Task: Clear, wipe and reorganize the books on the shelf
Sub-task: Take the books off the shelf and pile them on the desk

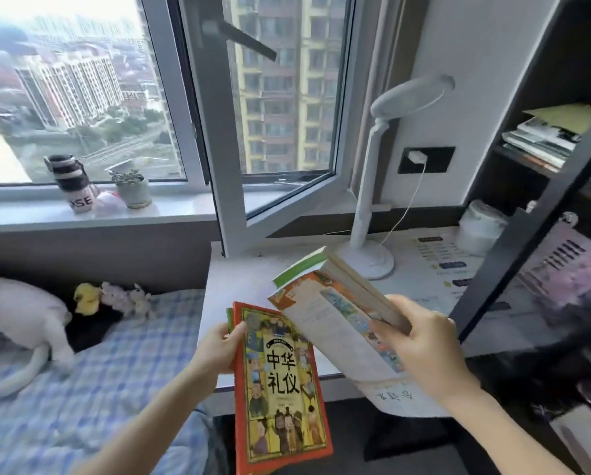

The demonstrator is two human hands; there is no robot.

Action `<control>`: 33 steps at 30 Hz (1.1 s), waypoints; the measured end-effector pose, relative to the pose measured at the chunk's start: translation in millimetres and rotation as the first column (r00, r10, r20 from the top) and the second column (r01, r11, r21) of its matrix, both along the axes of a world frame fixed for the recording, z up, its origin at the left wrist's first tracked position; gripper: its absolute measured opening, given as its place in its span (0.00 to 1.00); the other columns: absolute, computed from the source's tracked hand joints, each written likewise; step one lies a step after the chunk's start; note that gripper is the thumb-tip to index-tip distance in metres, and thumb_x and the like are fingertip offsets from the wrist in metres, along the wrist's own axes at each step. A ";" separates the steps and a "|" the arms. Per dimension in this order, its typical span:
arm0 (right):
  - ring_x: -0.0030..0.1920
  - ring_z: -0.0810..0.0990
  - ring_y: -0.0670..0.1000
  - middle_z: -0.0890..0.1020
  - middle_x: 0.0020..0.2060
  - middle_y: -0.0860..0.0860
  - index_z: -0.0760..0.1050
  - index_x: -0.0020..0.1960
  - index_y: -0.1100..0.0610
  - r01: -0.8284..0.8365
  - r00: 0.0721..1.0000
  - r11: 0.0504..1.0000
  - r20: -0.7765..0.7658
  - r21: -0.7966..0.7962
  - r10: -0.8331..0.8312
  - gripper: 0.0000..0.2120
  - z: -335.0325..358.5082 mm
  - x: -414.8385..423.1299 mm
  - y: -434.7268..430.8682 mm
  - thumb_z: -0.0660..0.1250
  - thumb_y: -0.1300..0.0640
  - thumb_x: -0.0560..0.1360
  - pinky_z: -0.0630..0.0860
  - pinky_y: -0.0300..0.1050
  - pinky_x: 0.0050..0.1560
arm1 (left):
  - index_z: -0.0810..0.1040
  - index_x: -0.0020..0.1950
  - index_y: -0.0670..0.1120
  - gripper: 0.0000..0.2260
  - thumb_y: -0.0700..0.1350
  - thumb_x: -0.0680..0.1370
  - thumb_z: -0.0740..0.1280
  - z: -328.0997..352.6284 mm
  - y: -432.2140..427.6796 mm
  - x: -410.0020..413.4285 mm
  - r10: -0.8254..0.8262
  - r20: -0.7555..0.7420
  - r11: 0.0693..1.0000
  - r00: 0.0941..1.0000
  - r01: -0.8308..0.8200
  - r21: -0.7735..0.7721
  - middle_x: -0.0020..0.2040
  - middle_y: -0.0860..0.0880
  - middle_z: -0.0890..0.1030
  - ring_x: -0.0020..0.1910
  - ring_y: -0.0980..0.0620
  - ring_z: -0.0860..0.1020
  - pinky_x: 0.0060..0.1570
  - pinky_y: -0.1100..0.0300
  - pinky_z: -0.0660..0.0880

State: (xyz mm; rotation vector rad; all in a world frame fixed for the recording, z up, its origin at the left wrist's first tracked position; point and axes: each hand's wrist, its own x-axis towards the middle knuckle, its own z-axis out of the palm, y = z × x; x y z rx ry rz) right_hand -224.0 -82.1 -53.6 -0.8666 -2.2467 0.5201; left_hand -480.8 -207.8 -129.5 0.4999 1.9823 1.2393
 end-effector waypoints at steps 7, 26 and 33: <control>0.42 0.81 0.39 0.83 0.41 0.37 0.76 0.54 0.37 -0.271 0.939 0.956 -0.249 -0.115 0.237 0.15 -38.1 -54.8 78.7 0.71 0.53 0.71 0.76 0.35 0.40 | 0.75 0.59 0.36 0.19 0.51 0.82 0.57 -68.1 47.8 -42.8 0.014 0.247 0.996 0.969 0.009 -0.089 0.46 0.40 0.84 0.41 0.46 0.84 0.39 0.54 0.80; 0.50 0.81 0.51 0.83 0.50 0.46 0.76 0.44 0.51 -0.820 0.573 0.470 0.488 0.327 0.658 0.12 -252.5 -99.5 176.7 0.56 0.57 0.82 0.68 0.50 0.62 | 0.73 0.52 0.42 0.14 0.51 0.83 0.54 -154.7 95.9 -194.1 0.020 0.240 0.897 0.971 0.089 -0.433 0.39 0.46 0.75 0.35 0.51 0.75 0.36 0.60 0.73; 0.53 0.81 0.55 0.84 0.53 0.51 0.78 0.55 0.51 -0.553 0.664 0.822 0.666 0.132 0.340 0.21 -265.7 -86.2 199.6 0.60 0.68 0.67 0.69 0.51 0.58 | 0.61 0.31 0.45 0.19 0.44 0.80 0.63 -184.9 133.9 -208.7 0.204 -0.300 0.823 0.932 -0.330 -0.463 0.27 0.48 0.62 0.29 0.49 0.62 0.32 0.54 0.63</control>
